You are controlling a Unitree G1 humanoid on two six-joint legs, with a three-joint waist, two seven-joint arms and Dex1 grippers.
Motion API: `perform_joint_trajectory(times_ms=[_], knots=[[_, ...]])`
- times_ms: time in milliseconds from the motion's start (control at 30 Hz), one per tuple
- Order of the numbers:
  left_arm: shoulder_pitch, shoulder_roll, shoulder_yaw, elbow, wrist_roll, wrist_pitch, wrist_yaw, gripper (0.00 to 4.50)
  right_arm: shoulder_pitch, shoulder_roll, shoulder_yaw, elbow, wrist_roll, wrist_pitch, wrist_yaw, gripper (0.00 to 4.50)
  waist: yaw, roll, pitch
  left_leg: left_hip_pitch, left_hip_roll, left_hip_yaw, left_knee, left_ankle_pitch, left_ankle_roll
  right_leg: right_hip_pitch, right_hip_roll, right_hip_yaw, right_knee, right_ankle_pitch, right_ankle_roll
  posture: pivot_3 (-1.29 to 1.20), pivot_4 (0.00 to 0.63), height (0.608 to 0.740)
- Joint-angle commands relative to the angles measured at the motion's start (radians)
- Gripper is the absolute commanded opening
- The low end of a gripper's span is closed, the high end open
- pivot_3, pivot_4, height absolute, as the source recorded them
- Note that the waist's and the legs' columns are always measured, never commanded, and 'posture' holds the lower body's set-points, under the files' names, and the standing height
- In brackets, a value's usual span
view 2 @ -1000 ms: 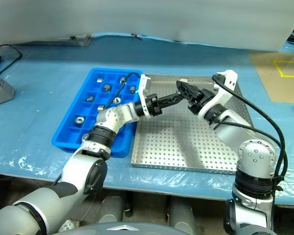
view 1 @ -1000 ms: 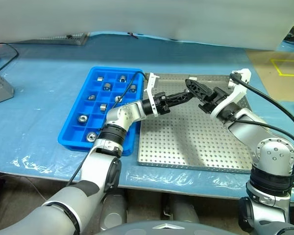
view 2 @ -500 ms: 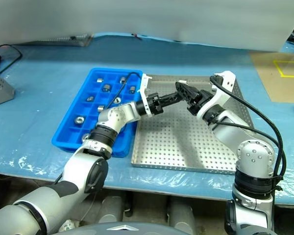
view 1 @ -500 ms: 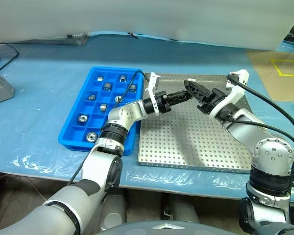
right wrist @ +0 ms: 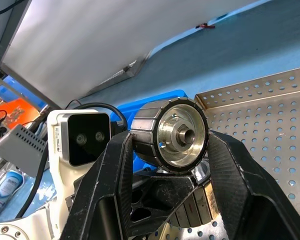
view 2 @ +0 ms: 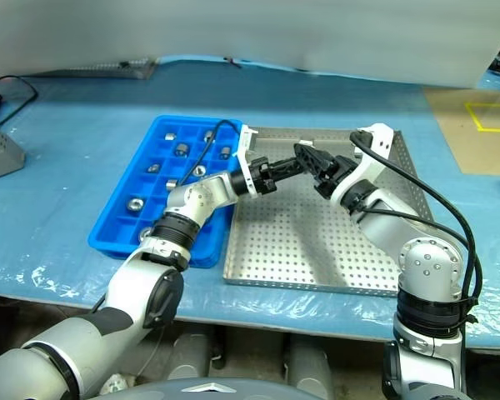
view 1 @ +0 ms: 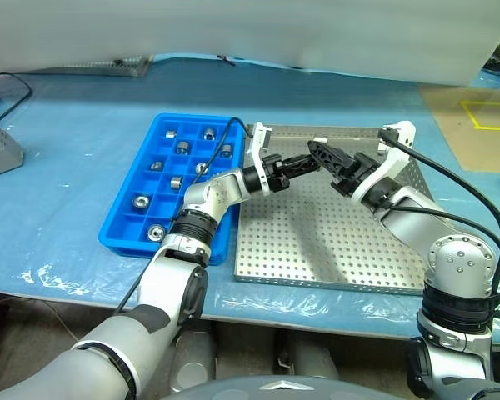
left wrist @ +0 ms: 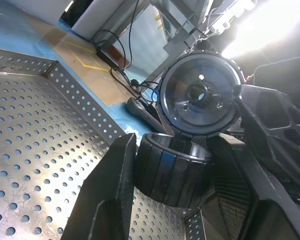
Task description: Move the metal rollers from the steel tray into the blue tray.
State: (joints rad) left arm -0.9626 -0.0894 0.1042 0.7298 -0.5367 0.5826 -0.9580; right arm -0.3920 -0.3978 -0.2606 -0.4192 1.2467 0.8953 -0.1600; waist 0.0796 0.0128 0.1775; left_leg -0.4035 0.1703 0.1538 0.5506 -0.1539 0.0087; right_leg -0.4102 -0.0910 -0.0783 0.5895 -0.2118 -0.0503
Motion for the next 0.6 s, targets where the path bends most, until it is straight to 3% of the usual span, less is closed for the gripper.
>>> perform_joint_trajectory(times_ms=[33, 300, 600], knots=[[-0.026, 0.008, 0.005, -0.022, 0.007, -0.032, 0.005, 1.85, -0.008, -0.003, 0.001, -0.022, 0.004, -0.014, 0.016, 1.78, 0.000, 0.000, 0.000, 0.000, 0.000, 0.000, 0.000, 0.000, 0.000, 0.000, 0.000, 0.000, 0.000, 0.000, 0.000, -0.09, 0.150, 0.740], [0.001, 0.092, -0.063, -0.062, 0.058, -0.067, -0.111, 1.85, -0.019, -0.044, -0.093, 0.019, 0.022, -0.055, 0.049, 1.78, 0.001, 0.000, 0.000, 0.000, 0.000, 0.000, 0.000, 0.000, 0.000, 0.000, 0.000, 0.000, 0.000, 0.000, 0.000, -0.07, 0.150, 0.740], [0.019, 0.180, -0.050, -0.034, 0.089, -0.108, -0.100, 1.85, 0.017, -0.125, -0.132, 0.083, -0.022, -0.050, 0.109, 1.78, 0.016, 0.000, 0.000, 0.000, 0.000, 0.000, 0.001, 0.000, 0.000, 0.001, 0.000, 0.000, 0.000, 0.000, 0.000, -0.06, 0.150, 0.740]])
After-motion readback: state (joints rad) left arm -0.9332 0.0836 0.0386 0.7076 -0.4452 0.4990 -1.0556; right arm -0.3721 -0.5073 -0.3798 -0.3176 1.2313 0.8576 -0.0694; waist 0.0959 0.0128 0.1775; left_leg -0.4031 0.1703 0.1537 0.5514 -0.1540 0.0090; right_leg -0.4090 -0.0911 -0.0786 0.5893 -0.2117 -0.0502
